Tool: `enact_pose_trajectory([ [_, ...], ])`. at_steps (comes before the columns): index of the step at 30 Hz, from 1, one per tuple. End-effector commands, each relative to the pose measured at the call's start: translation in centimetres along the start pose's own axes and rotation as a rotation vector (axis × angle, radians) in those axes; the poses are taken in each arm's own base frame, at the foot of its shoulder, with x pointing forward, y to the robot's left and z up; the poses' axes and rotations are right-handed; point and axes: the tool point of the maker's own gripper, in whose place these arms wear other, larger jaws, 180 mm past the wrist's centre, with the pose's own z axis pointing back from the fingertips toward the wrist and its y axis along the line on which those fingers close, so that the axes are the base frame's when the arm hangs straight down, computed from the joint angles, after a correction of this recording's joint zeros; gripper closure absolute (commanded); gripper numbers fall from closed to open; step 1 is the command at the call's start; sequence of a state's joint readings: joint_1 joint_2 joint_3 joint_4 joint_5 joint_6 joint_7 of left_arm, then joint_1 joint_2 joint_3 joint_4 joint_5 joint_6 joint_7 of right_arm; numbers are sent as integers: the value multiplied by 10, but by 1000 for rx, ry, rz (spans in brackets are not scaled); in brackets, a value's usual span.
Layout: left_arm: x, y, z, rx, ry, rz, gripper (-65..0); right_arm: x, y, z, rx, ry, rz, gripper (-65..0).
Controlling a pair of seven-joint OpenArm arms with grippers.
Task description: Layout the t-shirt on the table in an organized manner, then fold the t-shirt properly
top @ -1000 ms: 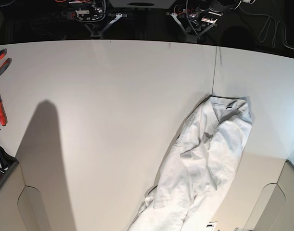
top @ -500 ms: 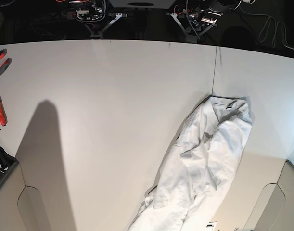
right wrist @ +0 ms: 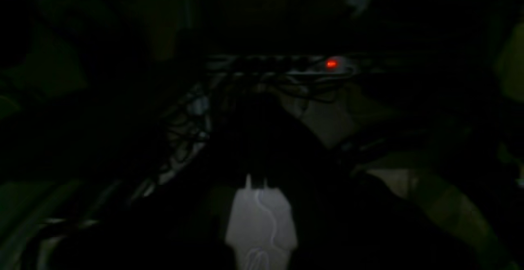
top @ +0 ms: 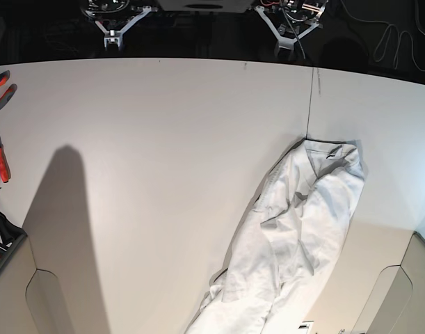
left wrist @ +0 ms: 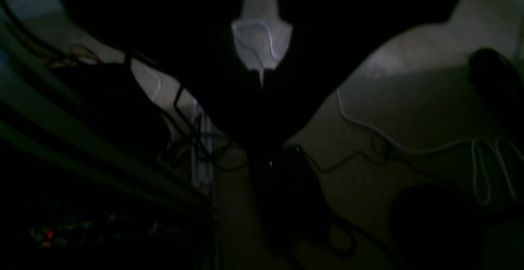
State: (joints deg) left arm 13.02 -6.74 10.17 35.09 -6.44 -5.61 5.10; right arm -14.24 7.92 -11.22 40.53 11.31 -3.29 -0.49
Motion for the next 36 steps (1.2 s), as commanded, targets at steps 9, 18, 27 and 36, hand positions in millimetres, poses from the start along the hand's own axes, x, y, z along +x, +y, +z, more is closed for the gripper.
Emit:
enact_pose_trajectory([
  [9,-28,46,35,90,-62,161,0,-19,-36,24,-30,-27,54,0],
  [18,-66,69,77,73,-68,184,0,-26,-37,48,-7,-63,82,0],
  [27,-56,53,143,-16,-142,50,0,9,-23,98,64,-216,134,0],
  [36,23,52,204,-28,-295,-112,0,88,11,164,139,-486,249,0],
])
